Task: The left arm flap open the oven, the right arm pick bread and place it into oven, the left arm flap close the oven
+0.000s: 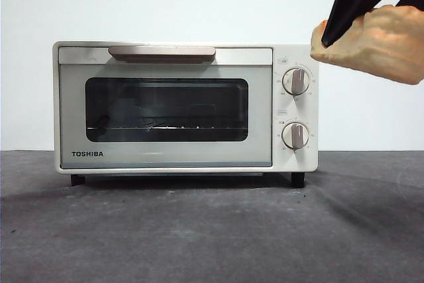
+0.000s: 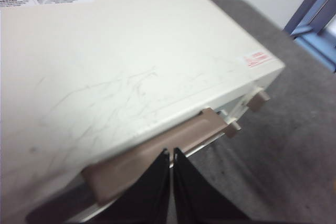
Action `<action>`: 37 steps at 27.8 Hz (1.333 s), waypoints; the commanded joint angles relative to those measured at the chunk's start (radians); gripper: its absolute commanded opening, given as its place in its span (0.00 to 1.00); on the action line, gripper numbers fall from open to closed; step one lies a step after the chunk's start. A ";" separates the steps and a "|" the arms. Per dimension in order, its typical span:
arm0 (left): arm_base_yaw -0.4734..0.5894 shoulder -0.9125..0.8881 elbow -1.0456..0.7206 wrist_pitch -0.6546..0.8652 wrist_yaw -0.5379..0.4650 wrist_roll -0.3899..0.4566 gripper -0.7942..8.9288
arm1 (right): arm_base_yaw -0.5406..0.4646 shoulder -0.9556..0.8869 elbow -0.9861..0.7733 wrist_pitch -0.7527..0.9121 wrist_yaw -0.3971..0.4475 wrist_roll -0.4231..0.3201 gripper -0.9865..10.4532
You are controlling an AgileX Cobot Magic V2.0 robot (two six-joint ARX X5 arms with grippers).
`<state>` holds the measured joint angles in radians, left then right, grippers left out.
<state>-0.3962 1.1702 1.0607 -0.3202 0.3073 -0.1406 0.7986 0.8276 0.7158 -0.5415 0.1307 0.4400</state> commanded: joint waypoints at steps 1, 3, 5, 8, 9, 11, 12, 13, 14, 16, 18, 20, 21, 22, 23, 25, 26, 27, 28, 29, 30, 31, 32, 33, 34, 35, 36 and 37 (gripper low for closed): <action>-0.019 0.071 0.060 0.007 -0.035 0.049 0.10 | 0.011 0.000 0.019 0.007 0.002 -0.014 0.27; -0.027 0.106 0.080 0.006 -0.049 0.054 0.10 | 0.011 0.000 0.019 0.007 0.002 -0.014 0.27; -0.034 0.137 0.099 0.007 -0.049 0.062 0.10 | 0.011 0.000 0.019 0.008 0.002 -0.014 0.27; -0.046 0.169 0.112 0.010 -0.059 0.074 0.10 | 0.011 0.000 0.019 0.008 0.002 -0.014 0.27; -0.050 0.176 0.112 0.010 -0.066 0.074 0.10 | 0.011 0.000 0.019 0.008 0.002 -0.015 0.27; -0.058 0.192 0.112 0.008 -0.080 0.082 0.10 | 0.011 0.000 0.019 0.010 0.002 -0.018 0.27; -0.061 0.198 0.112 0.006 -0.080 0.085 0.10 | 0.011 0.000 0.019 0.010 0.002 -0.023 0.27; -0.065 0.205 0.112 0.006 -0.080 0.088 0.10 | 0.011 0.000 0.019 0.010 0.002 -0.024 0.27; -0.069 0.211 0.112 0.006 -0.081 0.091 0.10 | 0.011 0.000 0.019 0.010 0.002 -0.026 0.27; -0.076 0.221 0.112 0.006 -0.087 0.101 0.10 | 0.011 0.000 0.019 0.010 0.002 -0.029 0.27; -0.083 0.230 0.112 0.005 -0.106 0.105 0.10 | 0.011 0.000 0.019 0.010 0.002 -0.029 0.27; -0.089 0.238 0.112 0.003 -0.124 0.109 0.10 | 0.011 0.000 0.019 0.010 0.002 -0.029 0.27; -0.090 0.243 0.112 0.001 -0.126 0.113 0.10 | 0.011 0.000 0.019 0.009 0.002 -0.029 0.27; -0.090 0.246 0.112 -0.001 -0.126 0.115 0.10 | 0.011 0.000 0.019 0.009 0.002 -0.029 0.27; -0.091 0.251 0.112 -0.002 -0.128 0.115 0.10 | 0.011 0.000 0.019 0.009 0.002 -0.029 0.27; -0.094 0.257 0.112 -0.004 -0.128 0.116 0.10 | 0.011 0.000 0.019 0.009 0.002 -0.029 0.27; -0.095 0.258 0.112 -0.007 -0.128 0.116 0.10 | 0.011 0.000 0.019 0.009 0.002 -0.030 0.27; -0.097 0.259 0.112 -0.009 -0.127 0.116 0.10 | 0.011 0.000 0.019 0.010 0.002 -0.030 0.27; -0.098 0.259 0.112 -0.014 -0.127 0.119 0.10 | 0.011 0.000 0.019 0.010 0.002 -0.030 0.27; -0.102 0.259 0.112 -0.022 -0.127 0.124 0.10 | 0.011 0.000 0.019 0.010 0.002 -0.030 0.27; -0.106 0.259 0.112 -0.030 -0.127 0.128 0.10 | 0.011 0.000 0.019 0.010 0.002 -0.031 0.27; -0.111 0.259 0.112 -0.042 -0.127 0.129 0.10 | 0.011 0.000 0.019 0.010 0.002 -0.032 0.27; -0.116 0.259 0.112 -0.057 -0.127 0.129 0.10 | 0.011 0.000 0.019 0.010 0.003 -0.033 0.27; -0.120 0.259 0.112 -0.072 -0.127 0.130 0.10 | 0.011 0.000 0.019 0.011 0.003 -0.033 0.27; -0.124 0.259 0.112 -0.087 -0.127 0.130 0.10 | 0.011 0.000 0.019 0.013 0.003 -0.033 0.27; -0.130 0.259 0.112 -0.103 -0.127 0.130 0.10 | 0.011 0.000 0.019 0.016 0.003 -0.033 0.27; -0.135 0.259 0.112 -0.115 -0.127 0.130 0.10 | 0.011 0.000 0.019 0.017 0.003 -0.033 0.27; -0.142 0.259 0.112 -0.131 -0.127 0.130 0.10 | 0.011 0.000 0.019 0.017 0.003 -0.033 0.27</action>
<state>-0.5255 1.4036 1.1744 -0.3985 0.1822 -0.0235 0.7986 0.8249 0.7158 -0.5365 0.1310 0.4160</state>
